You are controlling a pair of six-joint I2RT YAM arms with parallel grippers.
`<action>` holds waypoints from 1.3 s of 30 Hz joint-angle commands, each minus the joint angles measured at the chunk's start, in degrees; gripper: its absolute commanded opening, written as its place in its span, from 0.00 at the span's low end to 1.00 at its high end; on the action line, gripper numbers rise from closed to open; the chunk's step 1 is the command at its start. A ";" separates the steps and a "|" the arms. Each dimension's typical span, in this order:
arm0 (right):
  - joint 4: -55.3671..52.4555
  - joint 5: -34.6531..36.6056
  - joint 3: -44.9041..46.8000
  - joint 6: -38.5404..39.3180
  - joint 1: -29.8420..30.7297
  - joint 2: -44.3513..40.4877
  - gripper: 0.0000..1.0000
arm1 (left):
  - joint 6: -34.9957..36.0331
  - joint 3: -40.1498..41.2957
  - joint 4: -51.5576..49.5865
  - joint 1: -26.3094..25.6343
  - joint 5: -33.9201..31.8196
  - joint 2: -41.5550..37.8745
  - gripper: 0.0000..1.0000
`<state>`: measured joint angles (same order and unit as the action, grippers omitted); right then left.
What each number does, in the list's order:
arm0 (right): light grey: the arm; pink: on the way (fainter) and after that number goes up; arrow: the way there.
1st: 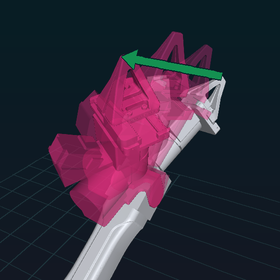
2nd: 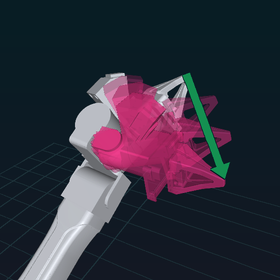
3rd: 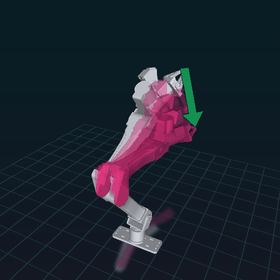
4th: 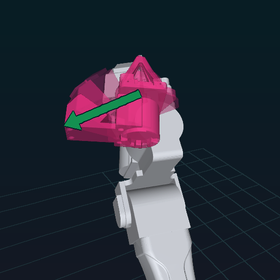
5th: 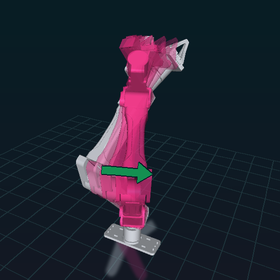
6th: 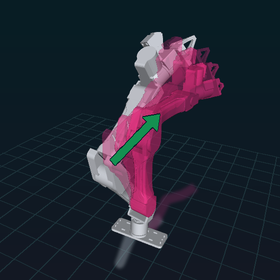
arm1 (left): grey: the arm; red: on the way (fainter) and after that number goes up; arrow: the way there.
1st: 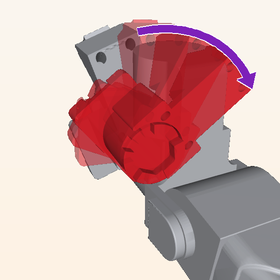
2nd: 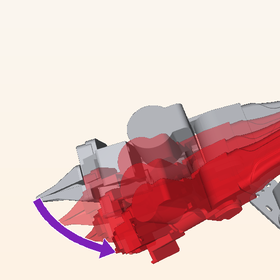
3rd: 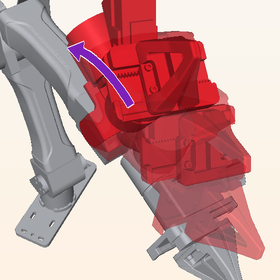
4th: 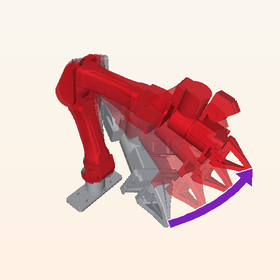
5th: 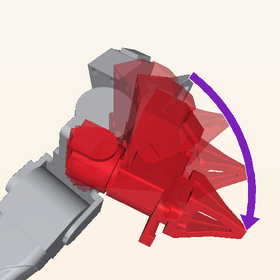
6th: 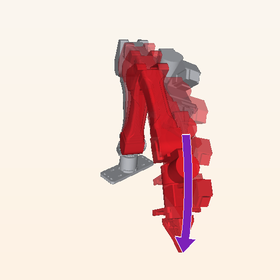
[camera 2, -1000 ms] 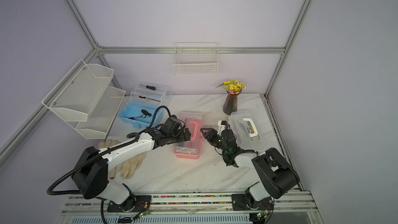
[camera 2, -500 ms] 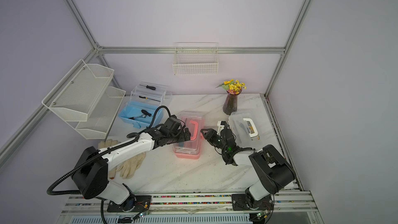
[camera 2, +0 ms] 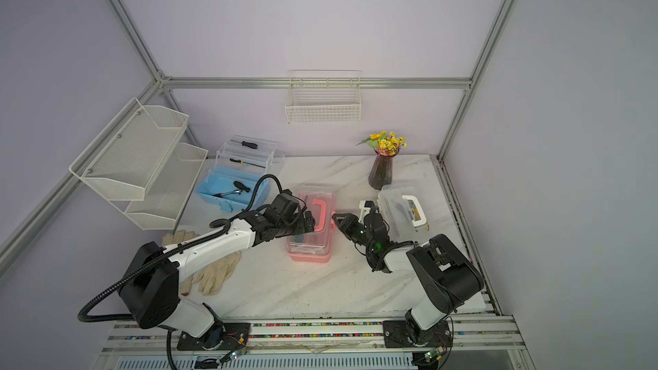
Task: Close toolboxes
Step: Fasten the toolbox latch on the toolbox.
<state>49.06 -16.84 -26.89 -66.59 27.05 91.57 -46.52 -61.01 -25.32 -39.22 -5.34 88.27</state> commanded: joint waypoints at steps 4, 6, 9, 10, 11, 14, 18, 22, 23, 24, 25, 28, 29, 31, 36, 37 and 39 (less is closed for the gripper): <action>1.72 -4.93 -1.16 -1.59 1.76 2.11 0.48 | -0.32 2.04 -1.33 -0.59 2.80 2.18 0.99; 1.54 -5.21 -1.47 -1.62 1.87 2.46 0.51 | -0.32 1.99 -1.25 -0.74 2.96 2.35 0.98; 3.12 -5.26 -1.06 -2.39 1.96 2.60 0.47 | -0.32 1.90 -1.14 -0.77 2.93 2.44 0.98; 3.08 -5.26 -1.12 -2.47 1.96 2.60 0.46 | -0.33 1.91 -1.14 -0.77 2.97 2.43 0.98; 3.02 -5.43 -1.21 -2.41 1.96 2.64 0.46 | -0.37 1.87 -1.07 -0.77 2.97 2.43 0.98; 4.43 -5.94 -1.10 -3.31 1.96 3.14 0.46 | -0.32 1.87 -1.16 -0.77 2.97 2.52 0.98; 4.99 -6.27 -0.97 -3.55 2.21 3.61 0.47 | -0.41 1.87 -0.97 -0.82 3.01 2.58 0.98; 4.67 -6.08 -1.18 -3.55 2.70 3.98 0.46 | -0.38 1.78 -0.88 -0.90 3.22 2.77 0.98; 4.45 -6.00 -1.30 -3.40 2.90 4.13 0.46 | -0.36 1.74 -0.93 -0.91 3.31 2.79 0.98; 3.92 -5.93 -1.40 -3.24 3.05 4.23 0.46 | -0.32 1.69 -0.92 -0.92 3.32 2.79 0.98; 3.22 -5.67 -1.58 -2.98 3.30 4.22 0.45 | -0.32 1.70 -0.80 -1.09 3.32 2.87 0.98; 1.35 -5.00 -1.76 -2.01 4.04 4.17 0.41 | -0.36 1.82 -0.79 -1.07 3.32 2.79 0.98; 0.94 -4.66 -1.76 -1.84 4.27 4.14 0.41 | -0.32 1.78 -0.70 -1.08 3.24 2.79 0.98; -0.12 -4.22 -1.91 -1.40 4.74 4.06 0.40 | -0.32 1.79 -0.71 -1.11 3.32 2.85 0.98; -4.64 -2.60 -3.12 0.77 6.29 3.80 0.38 | -0.32 1.76 -0.65 -1.12 3.32 2.85 0.98; -5.94 -2.13 -3.60 1.42 6.66 3.67 0.38 | -0.32 1.78 -0.62 -1.12 3.32 2.83 0.98; -8.46 -1.50 -4.44 2.62 7.20 3.19 0.38 | -0.24 1.75 -0.63 -1.17 3.32 2.86 0.98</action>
<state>48.82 -13.15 -30.09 -65.65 30.30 94.35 -46.15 -61.01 -24.34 -39.11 -8.01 88.73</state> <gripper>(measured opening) 0.385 0.978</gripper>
